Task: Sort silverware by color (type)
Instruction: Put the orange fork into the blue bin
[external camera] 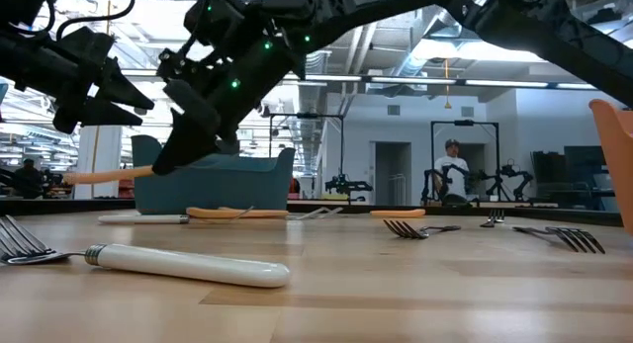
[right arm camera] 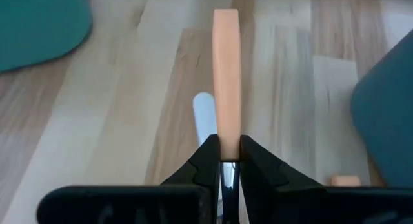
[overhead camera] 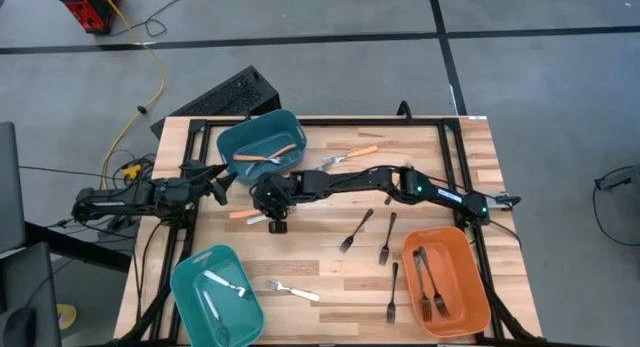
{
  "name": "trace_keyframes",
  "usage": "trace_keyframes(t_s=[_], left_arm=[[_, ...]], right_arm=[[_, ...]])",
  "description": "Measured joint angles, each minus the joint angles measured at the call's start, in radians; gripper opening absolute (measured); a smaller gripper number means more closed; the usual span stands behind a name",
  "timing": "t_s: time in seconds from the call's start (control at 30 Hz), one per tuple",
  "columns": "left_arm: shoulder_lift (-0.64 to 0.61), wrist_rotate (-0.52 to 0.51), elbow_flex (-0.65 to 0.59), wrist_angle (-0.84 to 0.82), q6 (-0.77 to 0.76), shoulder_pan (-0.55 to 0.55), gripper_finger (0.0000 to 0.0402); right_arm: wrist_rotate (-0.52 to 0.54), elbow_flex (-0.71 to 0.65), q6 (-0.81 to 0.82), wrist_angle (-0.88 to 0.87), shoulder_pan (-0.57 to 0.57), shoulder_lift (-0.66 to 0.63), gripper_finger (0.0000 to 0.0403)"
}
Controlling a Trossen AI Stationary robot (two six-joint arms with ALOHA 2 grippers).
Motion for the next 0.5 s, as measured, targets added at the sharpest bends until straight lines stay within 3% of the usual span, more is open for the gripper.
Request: trace_keyframes(t_s=[0.5], left_arm=[[0.0,-0.002,0.0,-0.001,0.007,0.0,0.0235]], right_arm=[[0.01,0.071,-0.078,-0.279,-0.003,-0.027,0.0065]])
